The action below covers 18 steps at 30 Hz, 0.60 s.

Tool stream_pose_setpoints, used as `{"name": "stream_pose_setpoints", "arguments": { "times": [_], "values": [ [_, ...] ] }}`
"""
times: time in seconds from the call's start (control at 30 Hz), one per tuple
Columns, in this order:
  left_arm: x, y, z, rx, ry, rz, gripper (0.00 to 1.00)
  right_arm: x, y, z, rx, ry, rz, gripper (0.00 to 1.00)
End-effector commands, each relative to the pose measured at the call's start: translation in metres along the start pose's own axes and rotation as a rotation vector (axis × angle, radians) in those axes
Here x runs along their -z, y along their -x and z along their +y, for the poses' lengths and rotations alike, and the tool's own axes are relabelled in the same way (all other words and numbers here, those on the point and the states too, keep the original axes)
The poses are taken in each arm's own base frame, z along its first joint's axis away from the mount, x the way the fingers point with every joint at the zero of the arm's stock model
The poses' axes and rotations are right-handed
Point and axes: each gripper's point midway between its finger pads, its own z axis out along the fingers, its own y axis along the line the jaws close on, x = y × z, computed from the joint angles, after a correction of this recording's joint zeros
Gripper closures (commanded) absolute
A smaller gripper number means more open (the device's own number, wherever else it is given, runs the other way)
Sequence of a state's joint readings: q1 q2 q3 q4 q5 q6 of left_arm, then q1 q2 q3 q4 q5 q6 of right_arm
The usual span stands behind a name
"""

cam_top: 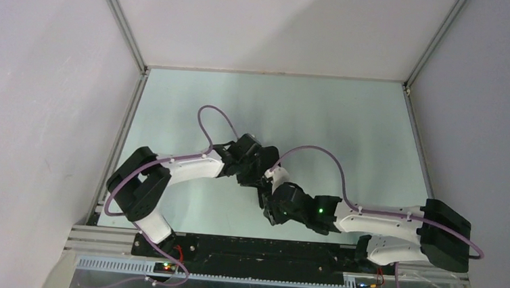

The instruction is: Sort the hair-cutting tools

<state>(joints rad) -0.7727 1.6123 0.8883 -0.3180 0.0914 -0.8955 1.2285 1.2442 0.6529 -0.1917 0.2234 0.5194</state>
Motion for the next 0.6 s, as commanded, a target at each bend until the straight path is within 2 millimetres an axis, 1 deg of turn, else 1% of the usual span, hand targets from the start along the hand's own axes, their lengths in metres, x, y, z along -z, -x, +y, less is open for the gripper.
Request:
{"name": "stream_pose_setpoints", "arguments": {
  "times": [0.0,0.13,0.2,0.3,0.33,0.43,0.57],
  "values": [
    [-0.005,0.008,-0.006,0.038,0.056,-0.033,0.65,-0.011,0.002,0.01,0.068,0.041,-0.046,0.57],
    [-0.007,0.006,-0.009,0.048,0.068,-0.021,0.65,-0.024,-0.007,0.007,0.104,0.027,-0.024,0.57],
    [-0.008,0.006,-0.01,0.048,0.072,-0.018,0.65,-0.029,-0.011,0.001,0.118,-0.005,-0.023,0.57],
    [-0.008,0.004,-0.011,0.052,0.08,-0.002,0.64,-0.035,-0.01,-0.014,0.127,-0.09,-0.044,0.57],
    [-0.008,0.006,-0.013,0.052,0.075,-0.003,0.64,-0.036,-0.004,-0.012,0.121,-0.088,-0.072,0.57],
    [-0.008,0.004,-0.013,0.047,0.086,0.004,0.64,-0.042,0.002,-0.014,0.123,-0.106,-0.103,0.57],
    [-0.01,0.002,-0.014,0.051,0.082,0.012,0.64,-0.054,0.002,-0.009,0.141,-0.092,-0.115,0.57]
  ]
}}
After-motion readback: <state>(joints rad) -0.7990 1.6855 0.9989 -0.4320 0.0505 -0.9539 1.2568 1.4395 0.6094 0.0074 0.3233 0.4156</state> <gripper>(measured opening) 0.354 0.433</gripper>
